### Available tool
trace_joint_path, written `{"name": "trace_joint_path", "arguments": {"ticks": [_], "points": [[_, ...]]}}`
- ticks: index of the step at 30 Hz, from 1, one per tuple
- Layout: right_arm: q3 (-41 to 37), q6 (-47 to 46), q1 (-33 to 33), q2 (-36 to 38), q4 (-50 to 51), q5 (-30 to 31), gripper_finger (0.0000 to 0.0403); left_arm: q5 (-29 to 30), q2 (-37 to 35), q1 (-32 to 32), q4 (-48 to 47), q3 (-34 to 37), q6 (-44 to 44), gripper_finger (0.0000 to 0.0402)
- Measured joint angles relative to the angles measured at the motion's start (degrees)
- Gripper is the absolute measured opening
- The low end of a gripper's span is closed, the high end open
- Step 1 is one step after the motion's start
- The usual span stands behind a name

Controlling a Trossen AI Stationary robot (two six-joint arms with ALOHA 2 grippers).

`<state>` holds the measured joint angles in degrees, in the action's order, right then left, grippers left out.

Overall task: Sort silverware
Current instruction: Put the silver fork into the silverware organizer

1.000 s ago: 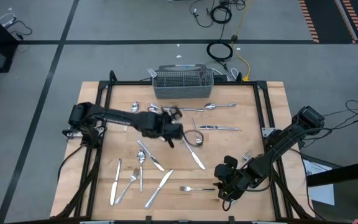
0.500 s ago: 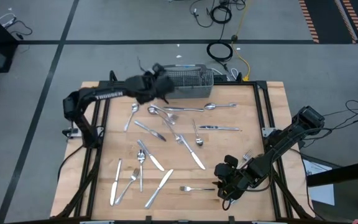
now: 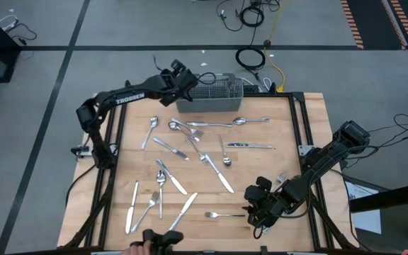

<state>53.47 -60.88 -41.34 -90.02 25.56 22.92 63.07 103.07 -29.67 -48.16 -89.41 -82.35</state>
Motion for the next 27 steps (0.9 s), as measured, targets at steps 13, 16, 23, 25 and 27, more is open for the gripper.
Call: {"name": "trace_joint_path", "arguments": {"ticks": [13, 16, 23, 25, 27], "points": [[0.0, 2.7, 0.0, 0.0, 0.0, -0.1, 0.0199, -1.7, 4.6, 3.5, -1.0, 0.0, 0.8, 0.0], [0.0, 3.0, 0.0, 0.0, 0.0, -0.3, 0.0199, -2.6, 4.7, 4.2, -2.3, 0.0, 1.0, 0.0002], [0.0, 3.0, 0.0, 0.0, -0.4, -0.3, 0.0199, -3.7, 4.7, 4.6, -3.0, 0.0, 3.7, 0.0052], [0.0, 3.0, 0.0, 0.0, -0.5, -0.3, 0.0199, -4.2, 4.7, 4.6, -3.6, 0.0, 4.0, 0.0072], [0.0, 3.0, 0.0, 0.0, -0.4, -0.3, 0.0199, -4.5, 4.7, 4.6, -3.5, 0.0, 4.0, 0.009]]}}
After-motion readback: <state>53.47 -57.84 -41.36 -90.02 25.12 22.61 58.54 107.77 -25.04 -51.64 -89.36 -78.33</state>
